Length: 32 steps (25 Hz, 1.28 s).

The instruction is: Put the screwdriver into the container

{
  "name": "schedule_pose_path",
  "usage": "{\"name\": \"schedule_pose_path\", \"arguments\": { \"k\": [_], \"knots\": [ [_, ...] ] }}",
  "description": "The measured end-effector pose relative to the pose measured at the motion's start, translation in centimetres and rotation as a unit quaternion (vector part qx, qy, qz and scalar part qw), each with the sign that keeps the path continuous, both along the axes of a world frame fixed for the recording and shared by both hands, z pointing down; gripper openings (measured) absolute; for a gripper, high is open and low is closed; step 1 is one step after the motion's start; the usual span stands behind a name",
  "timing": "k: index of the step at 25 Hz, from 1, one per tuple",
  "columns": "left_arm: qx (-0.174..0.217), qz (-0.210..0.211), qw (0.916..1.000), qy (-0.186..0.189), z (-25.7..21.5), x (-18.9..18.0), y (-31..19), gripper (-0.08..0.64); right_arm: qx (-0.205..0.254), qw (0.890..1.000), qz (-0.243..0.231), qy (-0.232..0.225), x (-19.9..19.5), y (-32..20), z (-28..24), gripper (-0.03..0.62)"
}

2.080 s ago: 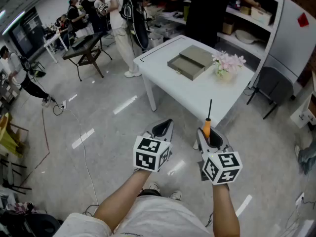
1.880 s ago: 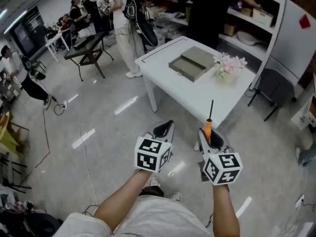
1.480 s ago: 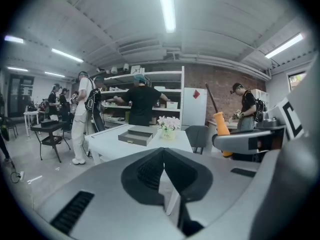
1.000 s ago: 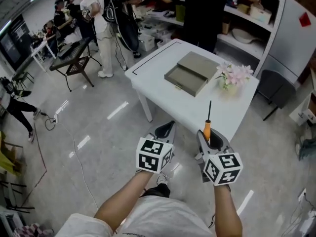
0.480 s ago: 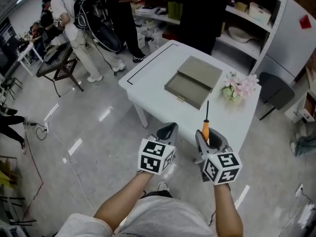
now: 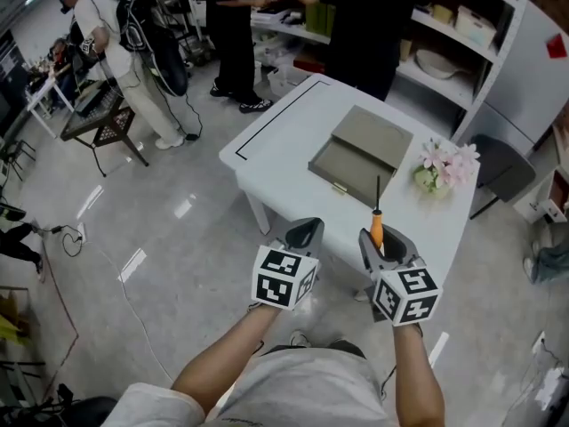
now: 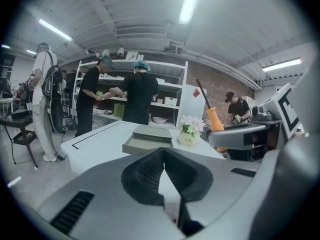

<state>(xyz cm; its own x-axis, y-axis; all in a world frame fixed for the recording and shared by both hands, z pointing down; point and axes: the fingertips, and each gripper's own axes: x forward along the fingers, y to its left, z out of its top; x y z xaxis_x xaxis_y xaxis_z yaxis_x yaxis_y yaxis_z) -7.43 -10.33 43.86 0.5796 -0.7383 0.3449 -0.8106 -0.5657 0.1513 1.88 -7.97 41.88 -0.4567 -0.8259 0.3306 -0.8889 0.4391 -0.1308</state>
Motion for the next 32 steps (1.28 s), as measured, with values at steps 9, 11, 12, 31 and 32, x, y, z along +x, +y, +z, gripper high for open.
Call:
{"name": "schedule_pose_path", "arguments": {
  "k": [9, 11, 12, 31, 32],
  "knots": [
    [-0.009, -0.005, 0.9999, -0.007, 1.0, -0.6, -3.2, 0.006, -0.006, 1.000, -0.015, 0.023, 0.5, -4.2, 0.8, 0.124],
    [-0.009, -0.007, 0.9999, -0.008, 1.3, -0.5, -4.4, 0.006, -0.006, 0.999, -0.021, 0.028, 0.6, -5.5, 1.1, 0.124],
    [-0.009, -0.008, 0.9999, -0.009, 1.4, -0.4, -5.1, 0.006, -0.007, 0.999, -0.024, 0.031, 0.7, -6.2, 1.3, 0.124],
    [-0.035, -0.030, 0.9980, -0.043, 3.2, 4.0, -17.7, 0.006, -0.046, 0.993, -0.089, 0.065, 4.3, -19.1, 5.2, 0.124],
    [-0.036, -0.031, 0.9978, -0.047, 3.3, 4.1, -18.0, 0.006, -0.047, 0.992, -0.095, 0.066, 4.3, -19.5, 5.3, 0.124]
  ]
}}
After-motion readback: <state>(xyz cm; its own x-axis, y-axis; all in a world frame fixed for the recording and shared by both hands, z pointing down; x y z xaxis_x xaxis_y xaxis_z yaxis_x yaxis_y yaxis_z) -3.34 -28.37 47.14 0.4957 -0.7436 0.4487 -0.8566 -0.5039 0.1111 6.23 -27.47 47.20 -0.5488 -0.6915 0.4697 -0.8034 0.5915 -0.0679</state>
